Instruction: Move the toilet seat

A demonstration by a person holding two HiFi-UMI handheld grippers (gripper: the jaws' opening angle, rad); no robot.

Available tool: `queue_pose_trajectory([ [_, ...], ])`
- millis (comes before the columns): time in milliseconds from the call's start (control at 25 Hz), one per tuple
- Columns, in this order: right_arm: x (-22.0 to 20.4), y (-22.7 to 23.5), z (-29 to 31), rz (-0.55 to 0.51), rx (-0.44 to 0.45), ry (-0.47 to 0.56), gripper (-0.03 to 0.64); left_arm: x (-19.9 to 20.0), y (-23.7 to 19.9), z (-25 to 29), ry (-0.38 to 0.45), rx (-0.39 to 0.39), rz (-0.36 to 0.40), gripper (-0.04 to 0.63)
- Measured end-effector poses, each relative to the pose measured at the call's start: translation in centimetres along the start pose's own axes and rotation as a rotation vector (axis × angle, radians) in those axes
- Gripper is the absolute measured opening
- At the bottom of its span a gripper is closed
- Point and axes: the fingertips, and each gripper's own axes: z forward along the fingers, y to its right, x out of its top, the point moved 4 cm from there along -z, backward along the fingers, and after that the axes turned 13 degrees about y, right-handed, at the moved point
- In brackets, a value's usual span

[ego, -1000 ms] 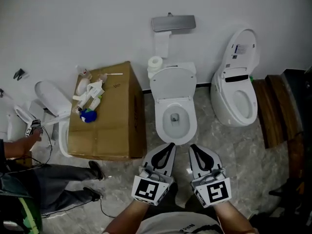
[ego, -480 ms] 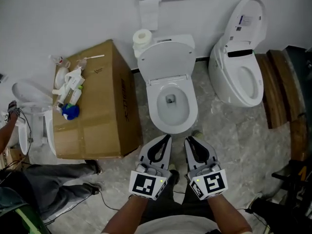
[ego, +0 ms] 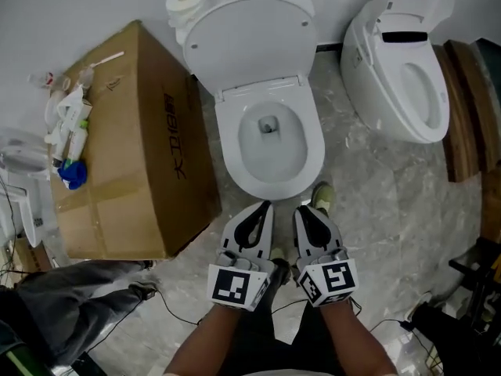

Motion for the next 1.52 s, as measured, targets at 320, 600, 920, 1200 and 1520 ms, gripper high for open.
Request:
queue_pose_trajectory([
  [320,-13.6,8.4,2.4,0.564,-0.211,-0.058,0.021,-10.5,-2.0,1.8,-0.082,0.013,0.003,0.008],
  [600,-21.6,12.9,3.9,0.884,-0.348,-0.103,0.109,-14.0,-2.5,2.4,-0.114,0.011,0.016,0.009],
  [920,-26.2,13.6,5.0,0.946,-0.369,-0.173,0.140,-15.4,-3.4,2.8,-0.136,0.031,0.007,0.008],
  [1200,-26.8,14.1,6.6,1.006,-0.330,-0.173,0.140,-16.2,-4.0,2.8,-0.152,0.037,0.015,0.008],
  [1520,-25.9,13.6,6.2,1.024,-0.276,-0.191,0.138,-15.6,-4.0,2.7,-0.150,0.044,0.013,0.009],
])
